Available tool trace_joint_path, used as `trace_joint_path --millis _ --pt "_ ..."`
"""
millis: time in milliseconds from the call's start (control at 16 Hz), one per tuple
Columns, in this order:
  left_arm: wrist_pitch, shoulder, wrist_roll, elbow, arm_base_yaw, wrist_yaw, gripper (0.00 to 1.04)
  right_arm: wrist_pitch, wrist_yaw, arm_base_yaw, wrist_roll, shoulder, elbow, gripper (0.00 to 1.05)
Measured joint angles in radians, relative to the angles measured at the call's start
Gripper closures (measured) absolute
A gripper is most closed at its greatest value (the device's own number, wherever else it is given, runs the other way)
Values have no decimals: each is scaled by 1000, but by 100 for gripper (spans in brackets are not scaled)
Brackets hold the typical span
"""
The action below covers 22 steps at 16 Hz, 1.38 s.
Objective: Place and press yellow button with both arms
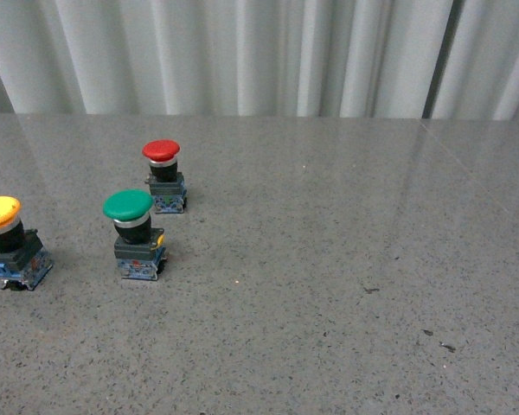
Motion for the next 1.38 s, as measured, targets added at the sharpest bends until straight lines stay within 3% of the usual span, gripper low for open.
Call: trace_joint_path --millis 1062,1125,1188,1375 --pt "0 0 0 0 0 0 7 0 0 0 0 0 0 6" --pt "-79 27 -17 22 -40 -98 7 0 0 0 0 0 0 6" --pt "-6 176 -29 68 -76 -206 7 0 0 0 0 0 0 6" --pt "331 540 -19 251 18 -121 7 0 0 0 0 0 0 6"
